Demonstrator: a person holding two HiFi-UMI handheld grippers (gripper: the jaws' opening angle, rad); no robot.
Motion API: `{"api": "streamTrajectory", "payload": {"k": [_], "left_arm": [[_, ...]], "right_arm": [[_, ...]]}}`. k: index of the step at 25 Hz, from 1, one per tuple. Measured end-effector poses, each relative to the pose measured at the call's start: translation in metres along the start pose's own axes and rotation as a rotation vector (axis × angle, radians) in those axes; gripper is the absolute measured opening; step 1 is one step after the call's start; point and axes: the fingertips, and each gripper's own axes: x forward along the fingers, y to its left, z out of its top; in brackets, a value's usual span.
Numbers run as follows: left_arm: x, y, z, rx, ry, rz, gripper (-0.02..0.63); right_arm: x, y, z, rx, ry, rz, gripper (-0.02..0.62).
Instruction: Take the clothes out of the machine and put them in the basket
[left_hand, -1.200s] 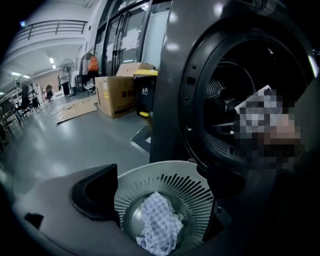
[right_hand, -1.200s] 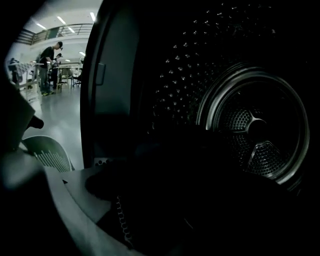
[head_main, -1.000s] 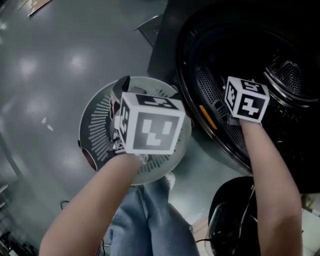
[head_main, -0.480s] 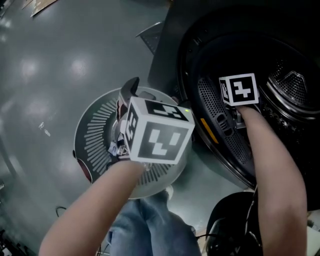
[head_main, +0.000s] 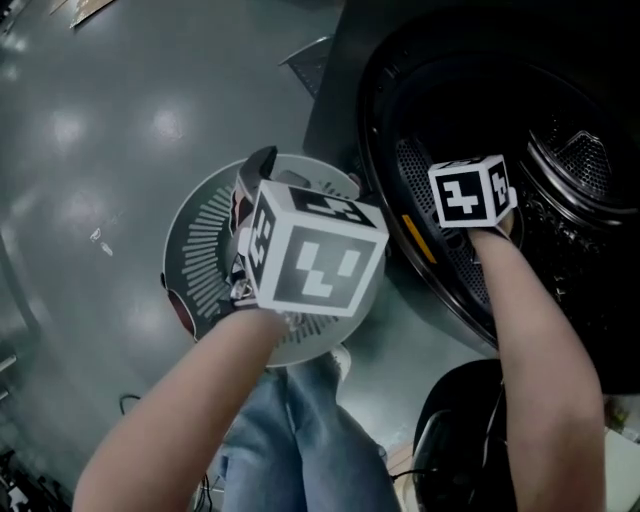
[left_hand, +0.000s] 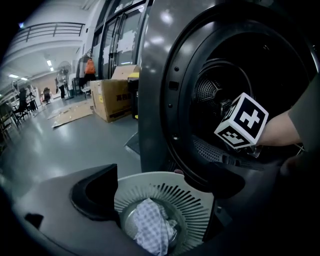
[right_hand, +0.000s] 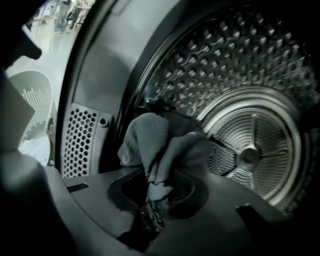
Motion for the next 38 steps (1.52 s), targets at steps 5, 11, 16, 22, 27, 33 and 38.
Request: {"api": "streamTrajectory", "payload": {"k": [5,11,16,22,27,33,38], "left_arm": [[-0.036,-0.007,0.001,-0.012,0.011,-0.006,0.561],[-0.065,-0.017,0.008,0.015,0.037,-0.035,0.561],[-0.096,-0.014,0.016,0.034,0.048,-0.042,0.561],[-0.131,-0.013,0.022,0.049,0.08,-0.055,0.561],[-0.156,-0.014,0.037,0.011,0.064,-0.075,0.561],[-0.178,-0.006,0.049,-0.103,0.039,-0.081,0.561],[-0.189,0.003,0.043,-0.169,0.037,-0.059,0.561]], "right_arm": [[-0.045,-0.011,-0.006,0.024,-0.006,-0.048,0.063],[-0.08,-0.006,-0.013,0.019,0.007,-0.011,0.063],[-0.121,0.0,-0.009,0.027,-0.01,0.028,0.063],[-0.173,0.005,-0.008,0.06,-0.003,0.076,0.063],[-0.21,0.01,-0.009,0.147,-0.001,0.118,0.063],[-0.248,0.024,0.0,0.276,-0.011,0.149,0.063],[-0.27,0.037,0.005,0.344,-0.048,0.188,0.063]]}}
